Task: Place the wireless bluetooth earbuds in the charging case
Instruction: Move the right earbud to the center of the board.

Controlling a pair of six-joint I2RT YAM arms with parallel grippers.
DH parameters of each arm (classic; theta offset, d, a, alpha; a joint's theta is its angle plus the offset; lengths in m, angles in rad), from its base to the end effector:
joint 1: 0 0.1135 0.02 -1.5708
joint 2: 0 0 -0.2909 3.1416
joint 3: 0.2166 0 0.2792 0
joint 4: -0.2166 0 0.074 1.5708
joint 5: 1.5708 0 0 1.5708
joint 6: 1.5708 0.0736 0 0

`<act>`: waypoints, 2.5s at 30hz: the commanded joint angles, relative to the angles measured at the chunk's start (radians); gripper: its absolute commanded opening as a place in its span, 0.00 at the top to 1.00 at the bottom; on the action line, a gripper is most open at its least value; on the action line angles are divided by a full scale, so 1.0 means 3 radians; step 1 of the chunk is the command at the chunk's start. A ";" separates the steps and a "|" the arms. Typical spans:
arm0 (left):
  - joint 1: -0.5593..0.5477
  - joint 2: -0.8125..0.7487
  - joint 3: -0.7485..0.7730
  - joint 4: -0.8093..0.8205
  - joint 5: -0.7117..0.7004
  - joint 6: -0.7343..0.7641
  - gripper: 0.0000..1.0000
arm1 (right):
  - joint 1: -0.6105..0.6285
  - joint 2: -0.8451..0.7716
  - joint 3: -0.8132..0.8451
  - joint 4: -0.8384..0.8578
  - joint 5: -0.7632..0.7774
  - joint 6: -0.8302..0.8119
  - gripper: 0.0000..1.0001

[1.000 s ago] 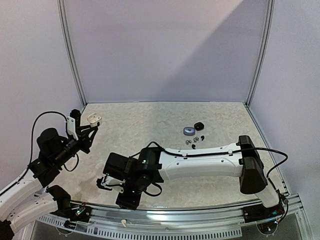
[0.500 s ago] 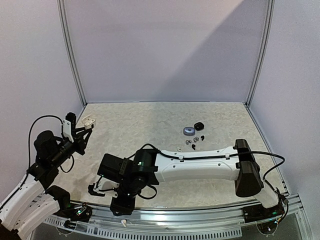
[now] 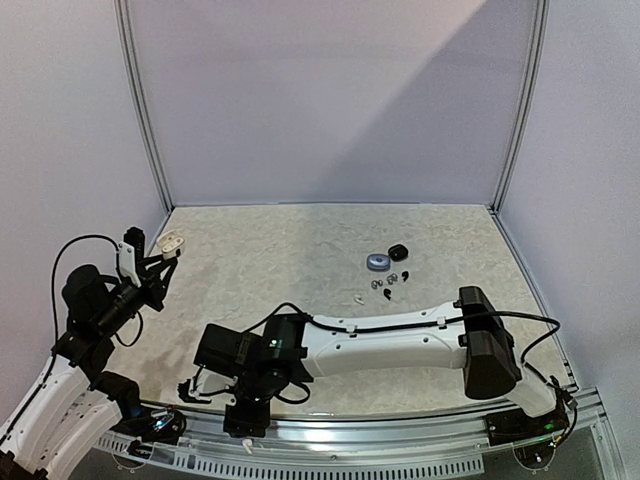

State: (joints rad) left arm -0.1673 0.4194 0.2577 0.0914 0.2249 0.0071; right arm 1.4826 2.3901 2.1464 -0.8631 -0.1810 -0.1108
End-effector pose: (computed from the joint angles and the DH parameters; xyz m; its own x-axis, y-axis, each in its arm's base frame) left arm 0.1733 -0.0459 0.2370 -0.0665 0.0183 -0.9976 0.3822 0.9241 -0.0086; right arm 0.0376 0.5761 0.1736 0.0308 -0.8860 -0.4626 -0.9896 -0.0921 0.1105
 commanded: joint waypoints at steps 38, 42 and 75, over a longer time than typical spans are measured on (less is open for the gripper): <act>0.0189 -0.0101 -0.0046 0.0064 0.0160 0.0009 1.00 | 0.0108 -0.0248 -0.0282 -0.0102 -0.0205 -0.1460 0.41; 0.0204 -0.0027 -0.0041 0.0056 0.0164 0.0006 1.00 | 0.0045 -0.0354 -0.0399 -0.0211 -0.0320 -0.2065 0.43; 0.0230 0.0049 -0.0041 0.0064 0.0284 -0.0001 1.00 | -0.0004 0.0374 -0.0019 -0.0212 -0.0354 -0.2864 0.67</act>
State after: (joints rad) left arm -0.1112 0.4385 0.2550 0.0929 0.3046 0.0101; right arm 1.4643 2.4626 2.1178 -0.9180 -0.2832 -0.9489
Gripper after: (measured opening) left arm 0.196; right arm 0.336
